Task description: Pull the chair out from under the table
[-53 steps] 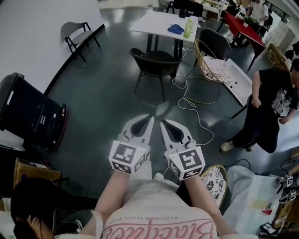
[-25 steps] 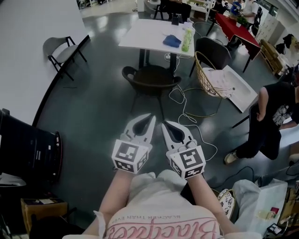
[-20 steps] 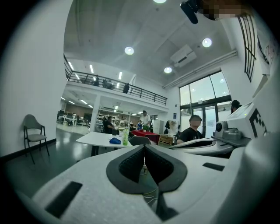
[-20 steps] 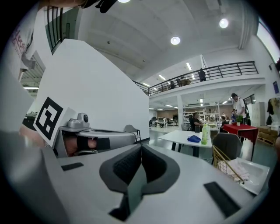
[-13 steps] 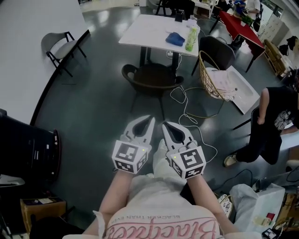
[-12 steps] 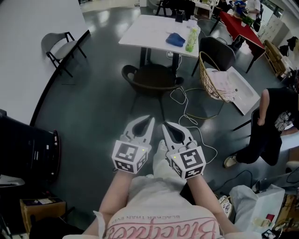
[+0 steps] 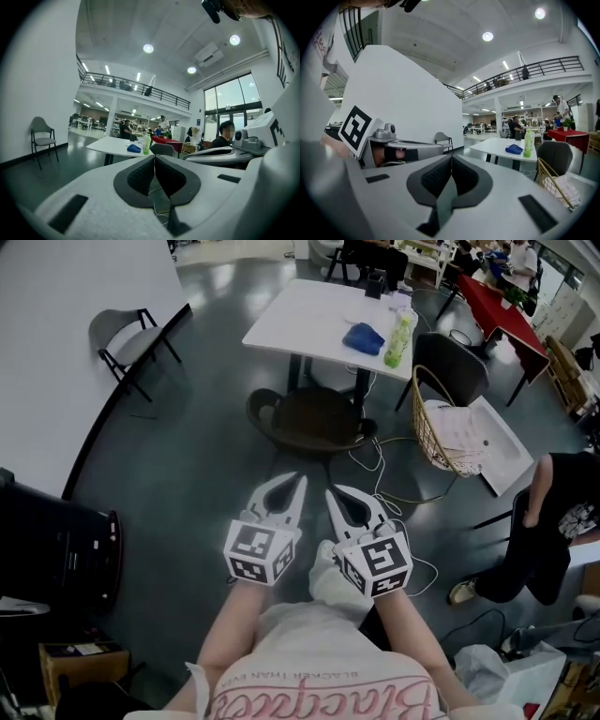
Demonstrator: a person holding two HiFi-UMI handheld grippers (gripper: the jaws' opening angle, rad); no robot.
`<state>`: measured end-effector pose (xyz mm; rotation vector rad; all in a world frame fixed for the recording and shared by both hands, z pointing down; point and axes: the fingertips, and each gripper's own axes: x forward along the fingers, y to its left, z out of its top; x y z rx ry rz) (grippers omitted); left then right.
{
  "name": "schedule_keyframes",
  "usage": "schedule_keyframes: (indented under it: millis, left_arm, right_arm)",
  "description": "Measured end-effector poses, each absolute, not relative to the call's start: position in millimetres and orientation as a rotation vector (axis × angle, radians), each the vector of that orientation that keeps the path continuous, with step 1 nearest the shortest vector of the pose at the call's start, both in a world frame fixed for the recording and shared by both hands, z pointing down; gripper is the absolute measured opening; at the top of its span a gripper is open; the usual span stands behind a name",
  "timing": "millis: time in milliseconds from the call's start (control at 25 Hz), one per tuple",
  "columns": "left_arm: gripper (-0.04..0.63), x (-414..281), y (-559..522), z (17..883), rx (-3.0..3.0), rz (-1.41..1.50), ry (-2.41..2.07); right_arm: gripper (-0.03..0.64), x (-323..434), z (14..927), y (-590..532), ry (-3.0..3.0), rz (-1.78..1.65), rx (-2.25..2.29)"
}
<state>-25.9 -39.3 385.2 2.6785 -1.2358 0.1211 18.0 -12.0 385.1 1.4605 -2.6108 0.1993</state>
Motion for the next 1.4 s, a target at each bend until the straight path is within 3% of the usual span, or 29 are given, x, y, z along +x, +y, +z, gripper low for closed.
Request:
schedule_keyframes:
  millis: [840, 920, 1000, 1040, 1400]
  left_arm:
    - [0.009, 28, -225, 440, 2.474, 0.299, -1.436]
    - [0.047, 26, -233, 448, 2.437, 0.3, -1.429]
    - [0.185, 21, -241, 457, 2.388, 0.309, -1.442]
    - [0.209, 19, -245, 461, 2.367, 0.317, -1.45]
    - [0.216, -14, -273, 515, 2.214, 0.42, -1.456]
  right_arm:
    - [0.004, 79, 423, -207, -2.602, 0.414, 1.336]
    - [0.003, 78, 429, -217, -2.596, 0.44, 1.321]
    - [0.003, 78, 434, -225, -2.59, 0.47, 1.318]
    - [0.005, 78, 437, -228, -2.585, 0.49, 1.321]
    - [0.004, 57, 475, -247, -2.502, 0.562, 1.251]
